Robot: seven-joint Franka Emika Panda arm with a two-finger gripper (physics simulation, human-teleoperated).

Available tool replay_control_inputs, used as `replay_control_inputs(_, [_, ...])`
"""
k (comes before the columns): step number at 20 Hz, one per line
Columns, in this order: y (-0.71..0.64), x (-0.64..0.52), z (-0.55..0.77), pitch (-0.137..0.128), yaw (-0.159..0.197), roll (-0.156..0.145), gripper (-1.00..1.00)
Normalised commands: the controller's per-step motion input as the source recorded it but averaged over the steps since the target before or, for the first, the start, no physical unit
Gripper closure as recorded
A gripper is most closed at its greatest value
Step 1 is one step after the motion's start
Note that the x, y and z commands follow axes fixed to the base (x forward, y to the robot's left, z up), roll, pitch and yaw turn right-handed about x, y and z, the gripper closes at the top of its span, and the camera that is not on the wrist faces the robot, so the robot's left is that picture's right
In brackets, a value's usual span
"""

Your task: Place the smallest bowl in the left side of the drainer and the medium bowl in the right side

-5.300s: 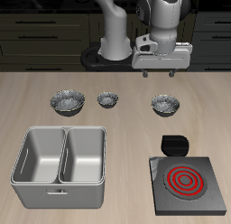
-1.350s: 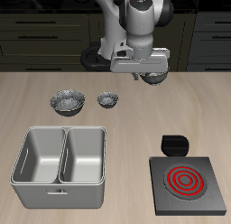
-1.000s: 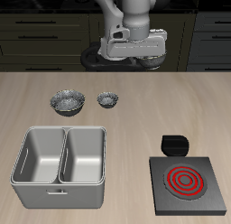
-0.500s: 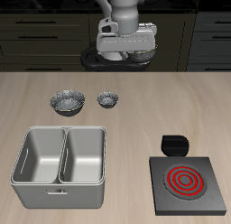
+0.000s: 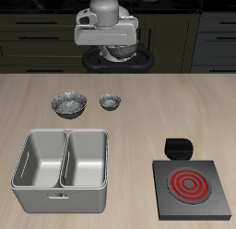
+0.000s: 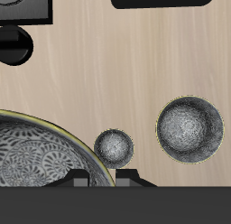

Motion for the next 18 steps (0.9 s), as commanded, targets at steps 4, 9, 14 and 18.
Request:
replay_control_inputs(4, [-0.57,0.21,0.09,0.038,0.001,-0.003,1.00])
replay_control_inputs(9, [-0.47,0.10,0.06,0.009,0.013,-0.036,1.00])
replay_control_inputs(14, [-0.60,0.09,0.16,0.009,-0.022,-0.012,1.00])
replay_control_inputs(18, [-0.48,0.07,0.10,0.001,-0.004,-0.018,1.00])
